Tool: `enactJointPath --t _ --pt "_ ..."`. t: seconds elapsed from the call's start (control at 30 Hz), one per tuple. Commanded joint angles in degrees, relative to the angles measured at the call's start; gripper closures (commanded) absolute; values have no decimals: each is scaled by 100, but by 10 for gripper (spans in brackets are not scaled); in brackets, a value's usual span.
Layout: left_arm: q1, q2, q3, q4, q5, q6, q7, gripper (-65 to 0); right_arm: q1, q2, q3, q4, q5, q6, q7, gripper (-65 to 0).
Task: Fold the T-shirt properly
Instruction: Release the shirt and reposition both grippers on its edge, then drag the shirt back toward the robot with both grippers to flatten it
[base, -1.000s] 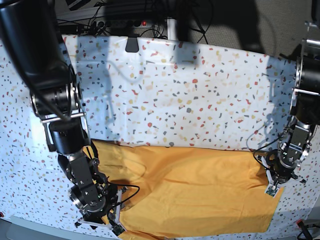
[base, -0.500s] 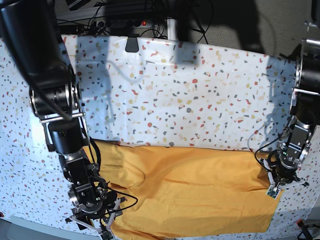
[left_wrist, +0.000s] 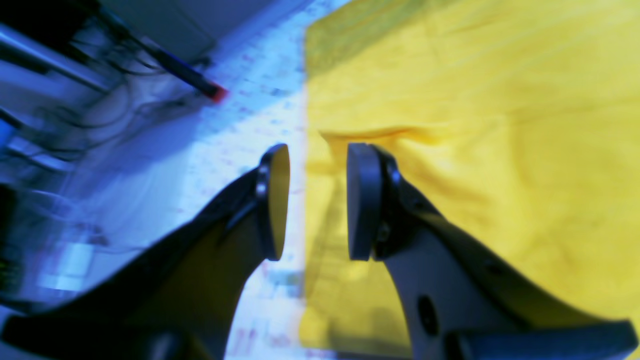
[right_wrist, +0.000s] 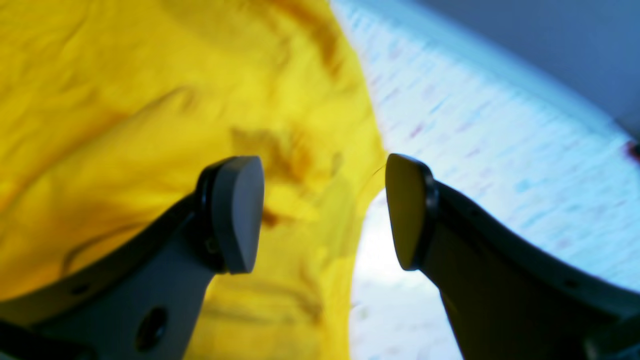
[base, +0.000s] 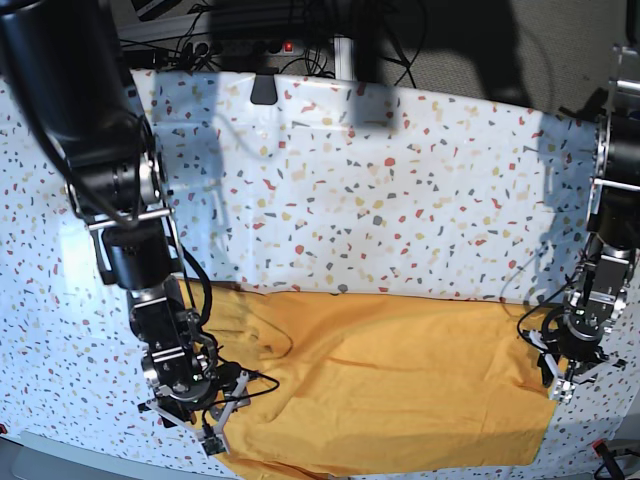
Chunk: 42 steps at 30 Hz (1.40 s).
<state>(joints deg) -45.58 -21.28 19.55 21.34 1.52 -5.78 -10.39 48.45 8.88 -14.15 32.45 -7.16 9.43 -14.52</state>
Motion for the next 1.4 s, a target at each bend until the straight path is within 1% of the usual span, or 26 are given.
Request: enactJointPath --t 0.0,0.03,0.1,0.13,0.2,0.27,0.37,0.47,0.5,0.6,0.7,0.77,0.8,0.9,1.0,1.07,1.17,1.3,1.37 --pt "-234 -55 -22 70 -308 -114 -103 -187 144 26 26 87 -7 -68 131 -380" --pt "-234 -42 -22 70 -638 -254 28 -187 50 33 26 83 -7 -68 160 -380" --pt "-234 17 -22 70 -1095 -374 273 -187 -151 48 26 79 -4 -68 188 -380" --pt "-234 48 -22 70 -1196 -400 372 -187 -249 48 26 79 -4 -68 190 -380" --pt "-234 85 -22 70 -1379 -590 501 -187 -424 50 26 79 79 -68 190 -379" --pt "-234 138 -22 70 -1488 -765 588 -186 -562 66 28 79 326 -68 190 -379" --pt "-223 249 -22 70 -1683 -800 824 -185 -710 76 160 79 702 -68 184 -379" --pt "-107 352 -22 70 -1672 -802 761 -185 -846 63 514 79 826 -48 190 -379" --pt "-46 378 -22 70 -1657 -800 680 -185 -883 61 664 79 826 17 184 -379" --pt "184 431 -22 70 -1633 -793 358 -185 -1014 63 1161 79 704 369 168 -379" --pt "382 442 -22 70 -1482 -730 249 -185 -1119 63 1504 79 413 721 149 -379" --pt "472 428 -22 70 -1497 -710 262 -185 -1154 68 1561 79 393 839 118 -379" --pt "503 426 -22 70 -1510 -715 295 -185 -1172 66 1558 81 391 848 72 -379" --pt "544 428 -22 70 -1510 -713 566 -185 -1187 72 1558 81 391 870 -107 -379" --pt "542 426 -22 79 -1510 -713 968 -185 -1187 129 1558 83 396 894 -310 -379" --pt "544 426 -22 94 -1510 -713 1217 -161 -1204 208 1558 116 422 979 -413 -379" --pt "546 428 -22 94 -1510 -713 1499 -110 -1316 407 1558 273 640 1189 -505 -379" --pt "586 426 -22 118 -1510 -713 1921 -110 -1563 721 1558 584 940 1445 -662 -379" --pt "691 417 -26 286 -1510 -713 2105 -109 -1716 885 1558 737 942 1475 -658 -379"
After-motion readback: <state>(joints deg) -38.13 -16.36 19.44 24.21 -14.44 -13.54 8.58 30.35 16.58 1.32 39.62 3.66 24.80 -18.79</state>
